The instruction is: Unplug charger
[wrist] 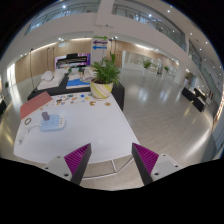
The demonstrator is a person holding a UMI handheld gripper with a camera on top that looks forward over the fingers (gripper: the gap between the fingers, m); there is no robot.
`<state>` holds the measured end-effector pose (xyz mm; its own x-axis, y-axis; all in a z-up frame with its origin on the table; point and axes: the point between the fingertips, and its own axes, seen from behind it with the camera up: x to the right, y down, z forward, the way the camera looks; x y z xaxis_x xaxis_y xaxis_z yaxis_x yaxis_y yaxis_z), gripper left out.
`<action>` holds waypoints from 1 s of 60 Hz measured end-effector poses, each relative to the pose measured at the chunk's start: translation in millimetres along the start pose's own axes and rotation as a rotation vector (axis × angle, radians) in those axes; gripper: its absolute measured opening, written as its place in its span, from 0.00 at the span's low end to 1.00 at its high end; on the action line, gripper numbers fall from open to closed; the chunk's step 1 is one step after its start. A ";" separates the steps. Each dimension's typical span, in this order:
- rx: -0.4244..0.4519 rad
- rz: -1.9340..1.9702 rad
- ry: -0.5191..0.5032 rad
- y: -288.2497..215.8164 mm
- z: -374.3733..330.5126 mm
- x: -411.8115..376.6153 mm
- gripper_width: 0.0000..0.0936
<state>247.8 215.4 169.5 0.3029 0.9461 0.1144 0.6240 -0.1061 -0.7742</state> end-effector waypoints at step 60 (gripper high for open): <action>0.186 -0.118 -0.297 -41.7 63.7 -316.7 0.91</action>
<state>80.0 -60.3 125.9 -0.0032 0.9990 0.0453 0.4926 0.0410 -0.8693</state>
